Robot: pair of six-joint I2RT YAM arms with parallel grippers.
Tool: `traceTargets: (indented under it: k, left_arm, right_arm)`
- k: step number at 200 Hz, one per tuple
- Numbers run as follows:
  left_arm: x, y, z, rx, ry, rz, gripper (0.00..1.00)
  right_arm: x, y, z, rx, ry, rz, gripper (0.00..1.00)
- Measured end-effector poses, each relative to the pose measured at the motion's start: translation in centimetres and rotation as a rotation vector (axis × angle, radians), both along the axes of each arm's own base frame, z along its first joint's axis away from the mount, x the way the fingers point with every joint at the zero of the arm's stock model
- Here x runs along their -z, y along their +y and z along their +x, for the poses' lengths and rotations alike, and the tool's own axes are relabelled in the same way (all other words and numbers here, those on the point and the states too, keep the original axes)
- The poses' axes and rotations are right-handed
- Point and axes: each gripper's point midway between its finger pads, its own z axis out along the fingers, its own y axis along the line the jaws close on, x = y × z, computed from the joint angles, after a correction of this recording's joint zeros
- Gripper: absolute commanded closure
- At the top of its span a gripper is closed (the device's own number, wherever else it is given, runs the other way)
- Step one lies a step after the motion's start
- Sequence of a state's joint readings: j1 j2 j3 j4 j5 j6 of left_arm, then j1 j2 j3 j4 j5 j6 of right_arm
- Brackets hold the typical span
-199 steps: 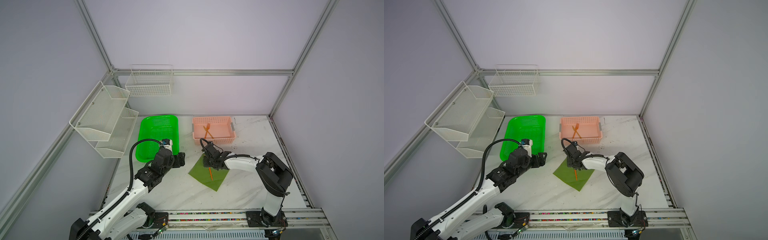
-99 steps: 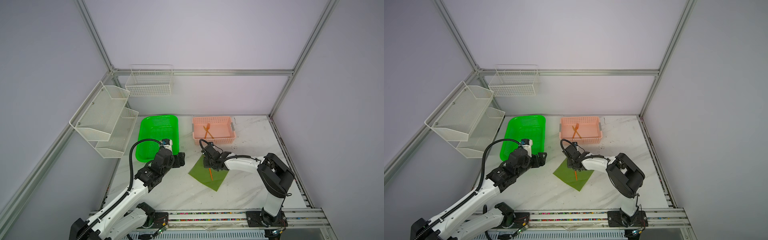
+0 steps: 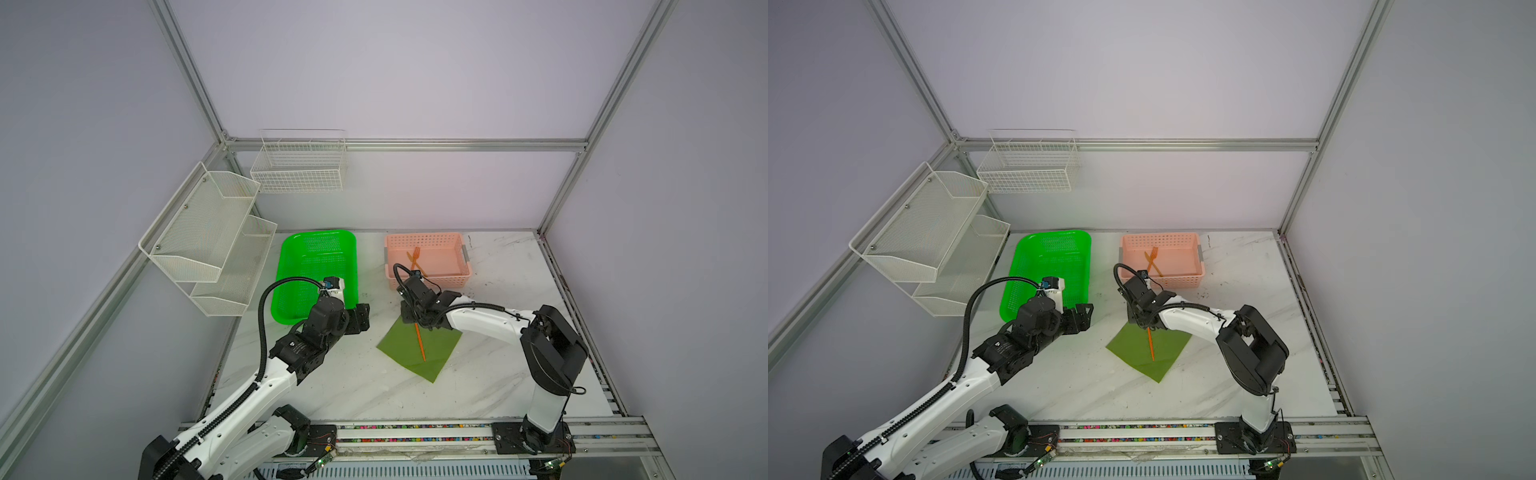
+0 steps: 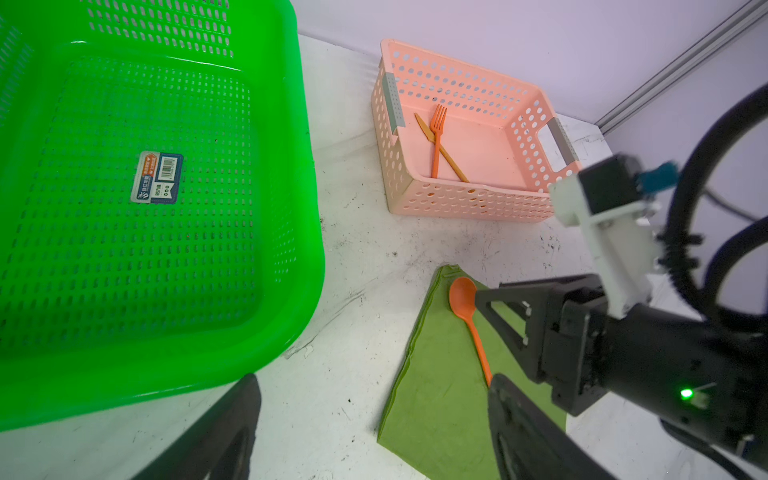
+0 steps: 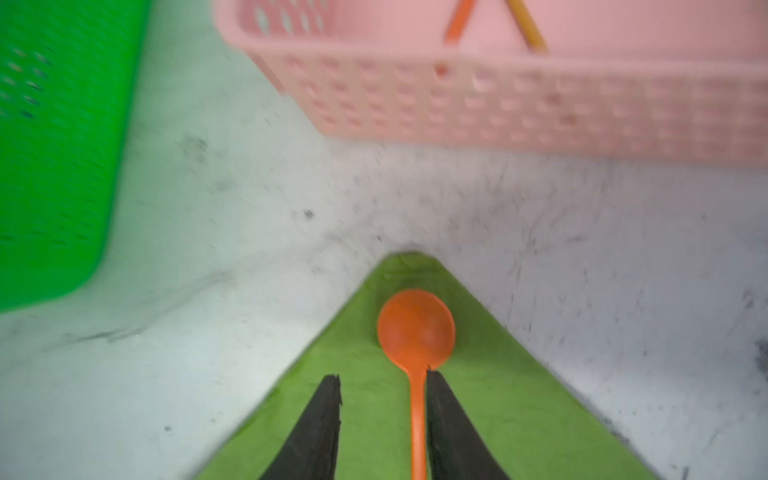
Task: Place the utensils on the paper napkin and roll it up
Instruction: 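Move the right gripper into the pink basket while the left arm rises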
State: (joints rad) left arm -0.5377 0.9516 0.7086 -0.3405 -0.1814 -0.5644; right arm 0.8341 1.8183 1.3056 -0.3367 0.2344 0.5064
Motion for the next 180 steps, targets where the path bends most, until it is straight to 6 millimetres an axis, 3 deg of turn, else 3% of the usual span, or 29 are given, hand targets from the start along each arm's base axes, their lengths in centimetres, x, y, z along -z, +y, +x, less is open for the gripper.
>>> traceTargets:
  k: [17, 36, 58, 72, 86, 106, 128, 147, 180]
  left_arm:
    - [-0.3, -1.2, 1.6, 0.034, 0.013, 0.034, 0.16]
    - [-2.1, -3.6, 4.8, 0.084, 0.004, 0.064, 0.15]
    - [-5.8, -7.2, 9.5, 0.139, -0.050, 0.059, 0.16]
    - [-7.4, -9.1, 12.0, 0.167, -0.083, 0.045, 0.16]
    - [-7.7, -10.6, 13.7, 0.196, -0.087, 0.035, 0.17]
    - [-6.6, -12.4, 15.9, 0.235, -0.053, 0.032, 0.17]
    - [-4.7, -13.1, 17.7, 0.254, -0.003, 0.035, 0.17]
    - [-3.3, -12.6, 17.9, 0.254, 0.042, 0.039, 0.18]
    - [-3.4, -11.7, 18.2, 0.252, 0.053, 0.022, 0.18]
  right_arm:
    - [-4.0, 0.5, 2.9, 0.013, -0.072, 0.065, 0.58]
    - [-7.4, -1.6, 6.7, 0.062, -0.129, 0.115, 0.56]
    - [-9.5, -4.7, 12.1, 0.133, -0.166, 0.143, 0.58]
    - [-9.8, -5.7, 15.6, 0.161, -0.185, 0.150, 0.58]
    - [-8.5, -5.9, 18.5, 0.167, -0.176, 0.128, 0.60]
    - [-5.1, -4.8, 20.6, 0.142, -0.133, 0.089, 0.61]
    - [0.1, -4.4, 20.9, 0.110, -0.039, 0.029, 0.64]
    - [3.6, -4.7, 20.5, 0.096, 0.033, -0.026, 0.66]
    - [5.6, -5.3, 20.5, 0.084, 0.083, -0.067, 0.68]
